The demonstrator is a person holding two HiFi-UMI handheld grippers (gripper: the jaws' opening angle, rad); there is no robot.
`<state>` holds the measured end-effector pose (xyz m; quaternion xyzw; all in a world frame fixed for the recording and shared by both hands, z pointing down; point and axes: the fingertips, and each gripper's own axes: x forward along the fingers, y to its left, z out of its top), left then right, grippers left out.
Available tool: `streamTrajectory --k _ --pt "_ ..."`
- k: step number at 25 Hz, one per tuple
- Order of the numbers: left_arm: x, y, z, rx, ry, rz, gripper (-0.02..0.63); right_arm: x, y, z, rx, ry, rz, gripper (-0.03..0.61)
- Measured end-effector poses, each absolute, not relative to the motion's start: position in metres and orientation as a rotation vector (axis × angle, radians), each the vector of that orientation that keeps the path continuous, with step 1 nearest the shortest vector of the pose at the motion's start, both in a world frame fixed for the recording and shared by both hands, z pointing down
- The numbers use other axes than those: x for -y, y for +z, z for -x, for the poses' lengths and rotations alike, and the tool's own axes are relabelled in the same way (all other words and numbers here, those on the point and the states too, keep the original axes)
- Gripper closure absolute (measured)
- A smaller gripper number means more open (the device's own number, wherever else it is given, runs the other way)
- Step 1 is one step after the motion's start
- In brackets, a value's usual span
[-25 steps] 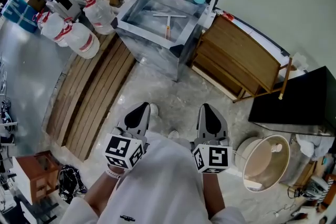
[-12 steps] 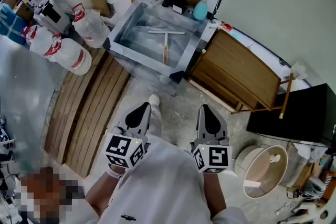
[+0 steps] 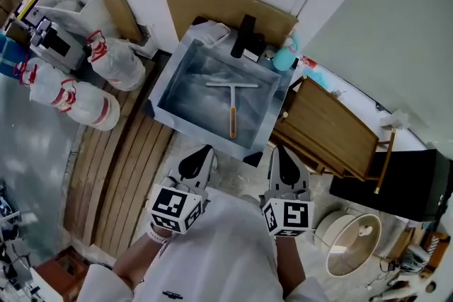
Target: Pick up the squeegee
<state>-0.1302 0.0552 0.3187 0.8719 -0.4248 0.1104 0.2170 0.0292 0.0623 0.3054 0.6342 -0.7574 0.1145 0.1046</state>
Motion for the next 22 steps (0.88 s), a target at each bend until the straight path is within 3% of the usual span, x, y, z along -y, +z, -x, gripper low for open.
streamTrajectory --k 22 --pt "0.026 0.342 0.098 1.166 0.392 -2.312 0.607 0.017 0.310 -0.061 2.256 0.367 -1.862 0.572"
